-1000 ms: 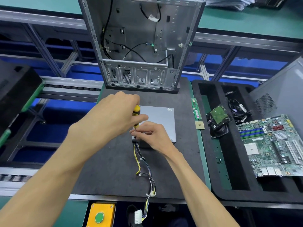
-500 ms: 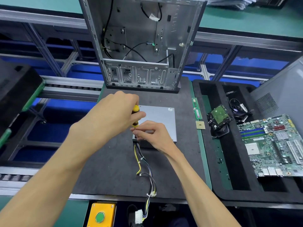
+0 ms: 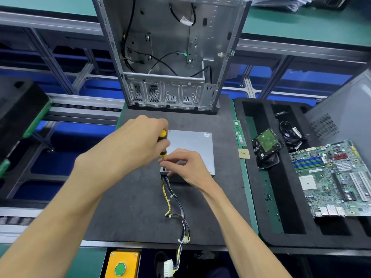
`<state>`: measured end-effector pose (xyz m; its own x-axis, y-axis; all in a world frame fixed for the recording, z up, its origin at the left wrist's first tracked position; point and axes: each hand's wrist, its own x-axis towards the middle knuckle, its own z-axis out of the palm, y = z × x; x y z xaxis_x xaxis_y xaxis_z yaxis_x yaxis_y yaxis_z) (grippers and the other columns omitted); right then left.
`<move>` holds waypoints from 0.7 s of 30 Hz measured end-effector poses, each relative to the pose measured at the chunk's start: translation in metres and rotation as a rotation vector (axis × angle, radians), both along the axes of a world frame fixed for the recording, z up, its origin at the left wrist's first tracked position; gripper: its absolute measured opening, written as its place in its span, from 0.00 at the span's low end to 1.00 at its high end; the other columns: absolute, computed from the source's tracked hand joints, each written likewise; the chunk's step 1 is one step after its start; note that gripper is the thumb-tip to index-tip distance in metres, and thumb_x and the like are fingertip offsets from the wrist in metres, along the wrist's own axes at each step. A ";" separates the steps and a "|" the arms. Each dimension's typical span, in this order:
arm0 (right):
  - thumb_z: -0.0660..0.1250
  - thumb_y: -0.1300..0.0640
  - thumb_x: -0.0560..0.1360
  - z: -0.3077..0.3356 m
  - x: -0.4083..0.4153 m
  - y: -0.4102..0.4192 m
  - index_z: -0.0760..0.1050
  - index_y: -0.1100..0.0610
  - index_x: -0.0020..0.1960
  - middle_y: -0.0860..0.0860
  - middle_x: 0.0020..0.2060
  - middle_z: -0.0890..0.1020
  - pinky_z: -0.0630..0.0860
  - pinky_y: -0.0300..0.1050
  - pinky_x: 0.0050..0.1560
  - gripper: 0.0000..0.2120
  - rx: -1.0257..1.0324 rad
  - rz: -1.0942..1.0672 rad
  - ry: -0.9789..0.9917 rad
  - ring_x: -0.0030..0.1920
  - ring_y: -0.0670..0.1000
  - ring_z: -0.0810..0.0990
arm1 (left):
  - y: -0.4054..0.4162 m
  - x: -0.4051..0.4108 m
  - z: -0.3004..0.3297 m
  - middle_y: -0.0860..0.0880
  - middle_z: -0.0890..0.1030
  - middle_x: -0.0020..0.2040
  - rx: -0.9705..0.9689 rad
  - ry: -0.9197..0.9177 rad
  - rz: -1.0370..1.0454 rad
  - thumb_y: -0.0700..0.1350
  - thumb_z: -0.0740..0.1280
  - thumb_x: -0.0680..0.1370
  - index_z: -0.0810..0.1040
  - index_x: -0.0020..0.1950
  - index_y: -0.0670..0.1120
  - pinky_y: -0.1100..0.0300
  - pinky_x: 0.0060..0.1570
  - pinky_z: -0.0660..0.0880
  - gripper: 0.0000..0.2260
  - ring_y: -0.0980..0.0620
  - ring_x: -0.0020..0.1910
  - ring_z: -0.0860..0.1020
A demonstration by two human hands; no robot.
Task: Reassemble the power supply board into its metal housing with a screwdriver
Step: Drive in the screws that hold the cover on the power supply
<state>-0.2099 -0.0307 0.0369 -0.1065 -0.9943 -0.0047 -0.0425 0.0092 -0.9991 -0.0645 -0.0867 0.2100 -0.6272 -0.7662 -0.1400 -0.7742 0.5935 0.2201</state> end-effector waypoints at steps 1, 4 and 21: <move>0.78 0.61 0.74 0.000 0.001 0.000 0.88 0.54 0.48 0.48 0.43 0.85 0.84 0.46 0.41 0.04 -0.003 0.001 -0.005 0.40 0.49 0.83 | 0.000 0.000 0.001 0.53 0.77 0.45 0.050 -0.010 -0.058 0.45 0.65 0.79 0.76 0.52 0.51 0.53 0.48 0.75 0.03 0.46 0.47 0.77; 0.78 0.61 0.74 0.001 0.002 0.000 0.88 0.46 0.45 0.45 0.42 0.85 0.84 0.44 0.40 0.09 -0.008 0.002 -0.009 0.38 0.49 0.83 | 0.002 0.000 0.003 0.54 0.75 0.49 0.140 0.001 -0.141 0.40 0.66 0.78 0.74 0.53 0.53 0.51 0.53 0.75 0.08 0.49 0.50 0.77; 0.77 0.60 0.75 0.001 0.002 0.001 0.88 0.49 0.48 0.44 0.40 0.84 0.84 0.48 0.39 0.07 -0.001 -0.004 0.027 0.35 0.48 0.82 | 0.008 -0.004 0.000 0.49 0.78 0.45 -0.109 -0.046 0.089 0.59 0.64 0.79 0.73 0.49 0.51 0.53 0.42 0.72 0.11 0.42 0.47 0.78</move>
